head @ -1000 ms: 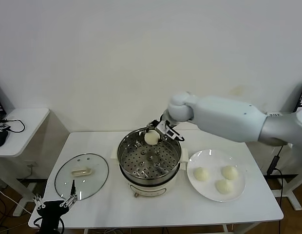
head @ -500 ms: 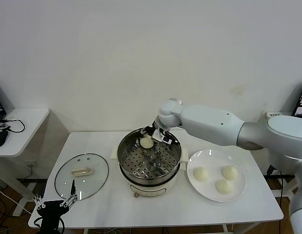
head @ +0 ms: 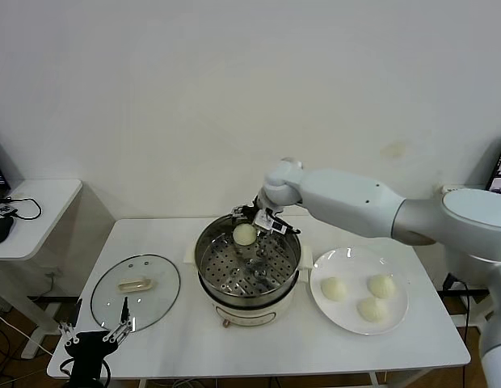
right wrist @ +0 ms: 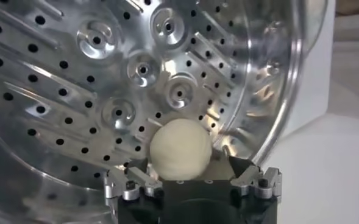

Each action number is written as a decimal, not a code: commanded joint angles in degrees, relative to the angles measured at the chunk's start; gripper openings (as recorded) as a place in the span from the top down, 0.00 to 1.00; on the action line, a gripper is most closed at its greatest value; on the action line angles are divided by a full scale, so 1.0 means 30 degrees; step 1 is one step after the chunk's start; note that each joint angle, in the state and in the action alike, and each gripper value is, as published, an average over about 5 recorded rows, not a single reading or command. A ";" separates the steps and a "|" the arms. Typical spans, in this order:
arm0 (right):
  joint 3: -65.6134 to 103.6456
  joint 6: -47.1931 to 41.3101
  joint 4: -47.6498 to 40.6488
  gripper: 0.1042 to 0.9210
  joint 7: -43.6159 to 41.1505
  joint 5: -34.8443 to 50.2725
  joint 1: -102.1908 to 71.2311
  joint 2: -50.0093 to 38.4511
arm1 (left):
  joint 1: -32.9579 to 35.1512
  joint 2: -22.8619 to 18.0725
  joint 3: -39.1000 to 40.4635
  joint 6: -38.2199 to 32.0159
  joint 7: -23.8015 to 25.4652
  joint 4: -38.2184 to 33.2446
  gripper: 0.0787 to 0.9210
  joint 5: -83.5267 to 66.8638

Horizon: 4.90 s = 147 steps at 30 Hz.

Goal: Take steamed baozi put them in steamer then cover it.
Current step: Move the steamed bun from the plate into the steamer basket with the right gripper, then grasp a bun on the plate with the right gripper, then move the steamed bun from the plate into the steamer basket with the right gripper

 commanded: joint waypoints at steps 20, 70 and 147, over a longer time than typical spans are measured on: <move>0.0346 -1.1708 0.9933 0.12 -0.2655 0.5477 0.1522 -1.4219 | -0.0421 0.1160 -0.0061 0.0442 -0.0023 -0.0128 0.12 -0.1011; 0.7803 -1.0851 0.1965 0.15 -0.1908 -0.0144 -1.1492 -0.7651 | -0.0912 0.0868 -0.0468 0.0842 0.0197 0.0960 0.12 -0.1292; 0.1704 -1.6706 0.0620 0.36 0.1035 1.1149 -0.2621 0.3436 | -0.1489 0.1116 -0.1184 0.0926 0.0123 0.0205 0.12 -0.1991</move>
